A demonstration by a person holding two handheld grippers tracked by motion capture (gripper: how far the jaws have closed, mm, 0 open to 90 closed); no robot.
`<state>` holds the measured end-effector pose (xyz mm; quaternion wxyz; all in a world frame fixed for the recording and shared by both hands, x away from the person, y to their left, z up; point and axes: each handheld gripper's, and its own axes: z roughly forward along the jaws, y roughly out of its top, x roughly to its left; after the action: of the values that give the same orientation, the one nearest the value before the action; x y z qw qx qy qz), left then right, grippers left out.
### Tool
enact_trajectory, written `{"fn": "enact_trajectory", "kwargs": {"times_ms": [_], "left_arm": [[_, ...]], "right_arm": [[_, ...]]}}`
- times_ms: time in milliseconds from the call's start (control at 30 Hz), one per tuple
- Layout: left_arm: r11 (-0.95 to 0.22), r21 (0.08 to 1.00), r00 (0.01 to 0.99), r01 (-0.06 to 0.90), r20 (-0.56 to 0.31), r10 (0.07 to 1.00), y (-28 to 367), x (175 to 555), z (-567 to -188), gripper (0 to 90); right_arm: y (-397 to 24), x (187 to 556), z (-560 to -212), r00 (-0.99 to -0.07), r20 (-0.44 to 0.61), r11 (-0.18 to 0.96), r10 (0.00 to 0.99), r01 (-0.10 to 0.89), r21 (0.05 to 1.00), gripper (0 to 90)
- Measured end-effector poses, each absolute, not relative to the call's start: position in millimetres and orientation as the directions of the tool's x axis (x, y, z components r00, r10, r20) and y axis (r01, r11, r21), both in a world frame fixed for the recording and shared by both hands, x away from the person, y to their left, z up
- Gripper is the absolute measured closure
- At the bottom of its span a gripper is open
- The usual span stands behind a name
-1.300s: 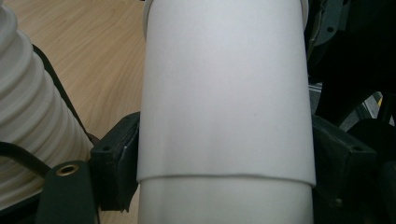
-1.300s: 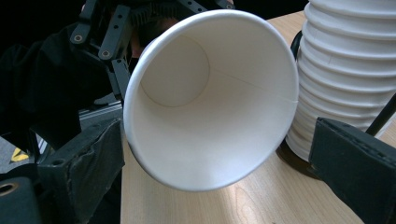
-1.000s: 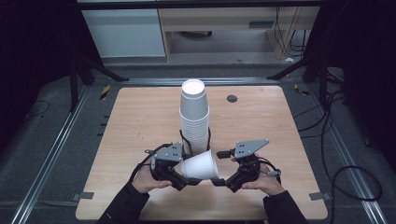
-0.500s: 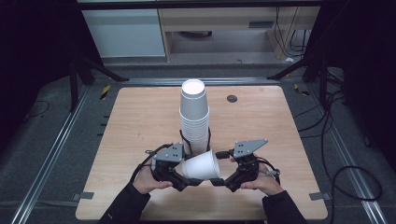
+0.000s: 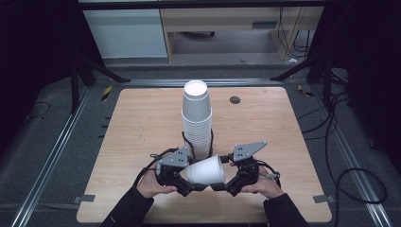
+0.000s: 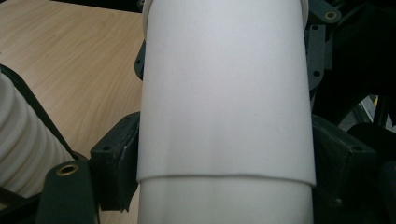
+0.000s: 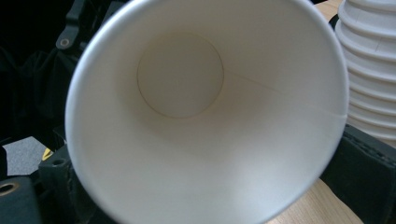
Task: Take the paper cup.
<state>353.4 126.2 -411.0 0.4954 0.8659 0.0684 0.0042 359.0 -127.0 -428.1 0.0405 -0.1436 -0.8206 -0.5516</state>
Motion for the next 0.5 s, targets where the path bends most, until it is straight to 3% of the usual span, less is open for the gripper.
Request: {"fn": "enact_trajectory", "kwargs": {"times_ms": [500], "left_arm": [[-0.508, 0.854, 0.991, 0.118, -0.071, 0.110, 126.7, 354.2, -411.9, 21.0]], "right_arm": [[-127.2, 359.3, -430.8, -0.959, 0.230, 0.346, 0.167, 0.276, 0.897, 7.8]]}}
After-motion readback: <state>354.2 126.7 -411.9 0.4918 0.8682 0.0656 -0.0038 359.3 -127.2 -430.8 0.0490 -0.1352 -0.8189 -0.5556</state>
